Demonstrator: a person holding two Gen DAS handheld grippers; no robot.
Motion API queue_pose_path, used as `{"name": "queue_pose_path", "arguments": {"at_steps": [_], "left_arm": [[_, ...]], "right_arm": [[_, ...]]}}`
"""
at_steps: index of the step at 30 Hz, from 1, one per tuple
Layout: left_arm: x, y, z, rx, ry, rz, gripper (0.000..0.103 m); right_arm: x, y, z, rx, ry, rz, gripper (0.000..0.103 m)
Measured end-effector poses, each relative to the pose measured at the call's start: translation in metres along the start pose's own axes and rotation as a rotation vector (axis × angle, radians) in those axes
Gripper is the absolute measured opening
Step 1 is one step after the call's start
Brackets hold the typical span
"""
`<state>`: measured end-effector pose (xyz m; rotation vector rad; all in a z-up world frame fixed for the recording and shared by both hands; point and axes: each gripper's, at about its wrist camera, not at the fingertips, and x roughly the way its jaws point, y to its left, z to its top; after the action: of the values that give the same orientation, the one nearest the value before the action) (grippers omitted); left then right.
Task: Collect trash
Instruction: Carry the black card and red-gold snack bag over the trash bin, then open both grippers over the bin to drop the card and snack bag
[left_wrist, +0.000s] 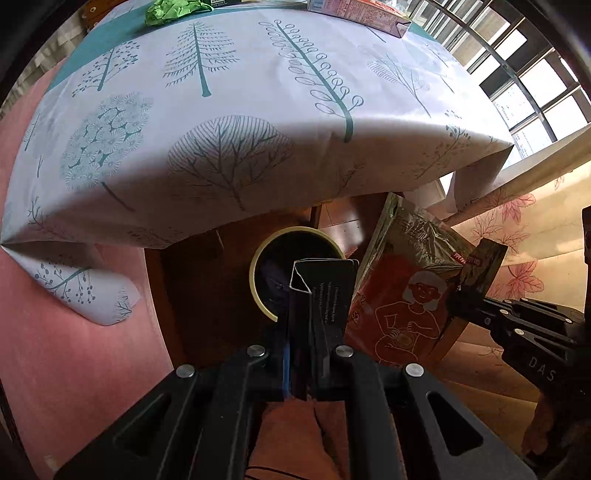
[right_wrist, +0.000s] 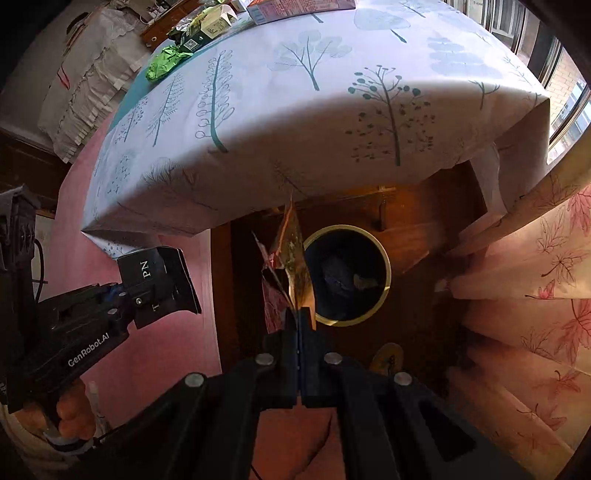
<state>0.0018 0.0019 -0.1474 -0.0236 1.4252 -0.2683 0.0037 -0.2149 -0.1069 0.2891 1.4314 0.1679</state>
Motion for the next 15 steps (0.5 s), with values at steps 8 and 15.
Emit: {"name": "queue_pose_path", "arguments": {"at_steps": [8,15], "left_arm": [[0.149,0.003,-0.01,-0.089,0.082,0.03,0.006],[0.249,0.005,-0.014,-0.104,0.107,0.079,0.009]], "right_arm": [[0.154,-0.065,0.003,0.098,0.079,-0.041,0.0],[0.255,-0.1,0.014,0.103,0.122,-0.07,0.001]]}}
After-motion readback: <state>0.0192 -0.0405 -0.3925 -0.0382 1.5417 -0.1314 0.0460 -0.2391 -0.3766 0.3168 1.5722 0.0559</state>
